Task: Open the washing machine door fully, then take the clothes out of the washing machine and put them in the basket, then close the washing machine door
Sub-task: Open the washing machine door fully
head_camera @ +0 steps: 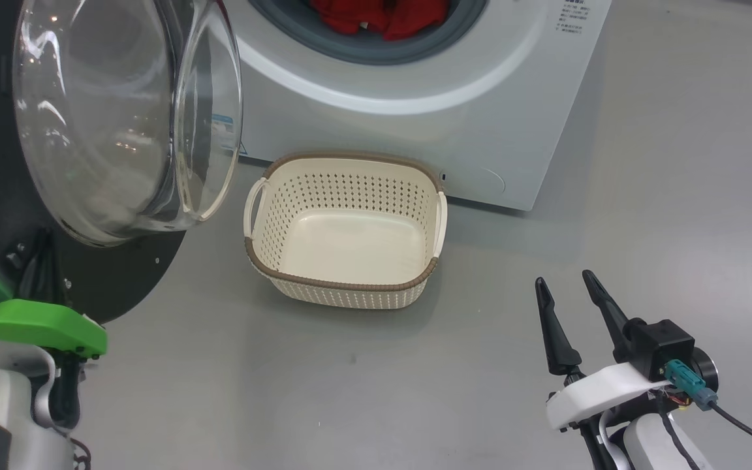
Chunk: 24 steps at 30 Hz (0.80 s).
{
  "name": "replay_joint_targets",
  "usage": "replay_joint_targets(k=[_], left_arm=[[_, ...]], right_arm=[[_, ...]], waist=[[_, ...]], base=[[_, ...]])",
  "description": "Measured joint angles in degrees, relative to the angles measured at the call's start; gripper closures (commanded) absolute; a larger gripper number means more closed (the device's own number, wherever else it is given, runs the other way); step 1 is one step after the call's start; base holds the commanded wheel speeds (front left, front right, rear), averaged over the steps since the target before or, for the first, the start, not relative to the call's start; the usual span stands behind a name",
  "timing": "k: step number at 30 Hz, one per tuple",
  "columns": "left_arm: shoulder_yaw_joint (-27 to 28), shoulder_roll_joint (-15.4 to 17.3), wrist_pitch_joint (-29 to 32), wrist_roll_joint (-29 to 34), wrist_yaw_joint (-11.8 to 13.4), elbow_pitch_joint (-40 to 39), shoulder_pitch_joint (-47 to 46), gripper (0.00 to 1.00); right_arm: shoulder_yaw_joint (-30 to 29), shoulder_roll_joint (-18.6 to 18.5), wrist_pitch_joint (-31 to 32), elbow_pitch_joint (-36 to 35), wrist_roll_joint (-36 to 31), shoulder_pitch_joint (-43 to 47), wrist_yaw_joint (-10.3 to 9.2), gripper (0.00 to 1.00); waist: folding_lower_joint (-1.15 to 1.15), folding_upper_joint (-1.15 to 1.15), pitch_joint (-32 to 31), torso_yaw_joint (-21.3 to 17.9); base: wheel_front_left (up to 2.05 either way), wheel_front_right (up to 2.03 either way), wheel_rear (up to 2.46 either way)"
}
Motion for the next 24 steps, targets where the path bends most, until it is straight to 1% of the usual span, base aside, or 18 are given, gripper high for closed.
replay_joint_targets(k=[4, 14, 24], left_arm=[[1.55, 0.8, -0.42, -0.63, -0.01, 0.42, -0.93, 1.0], [5.58, 3.21, -0.92, -3.49, -0.01, 1.87, -3.41, 1.0], [10.31, 7.5, -1.0, -6.38, -0.03, 4.39, -6.19, 1.0]], right_arm=[[0.2, -0.99, 0.65, -0.05, -0.98, -0.65, 0.0, 0.0], [0.45, -1.97, 1.96, -1.0, -1.76, -2.35, -0.03, 0.0], [0.79, -3.49, 3.71, -2.55, -3.08, -3.87, -0.15, 0.0]], waist=[[0.0, 0.0, 1.62, 0.29], [0.0, 0.0, 5.66, 0.95], [0.0, 0.0, 9.91, 1.04]], base=[[0.0, 0.0, 0.0], [0.0, 0.0, 0.0], [0.0, 0.0, 0.0]])
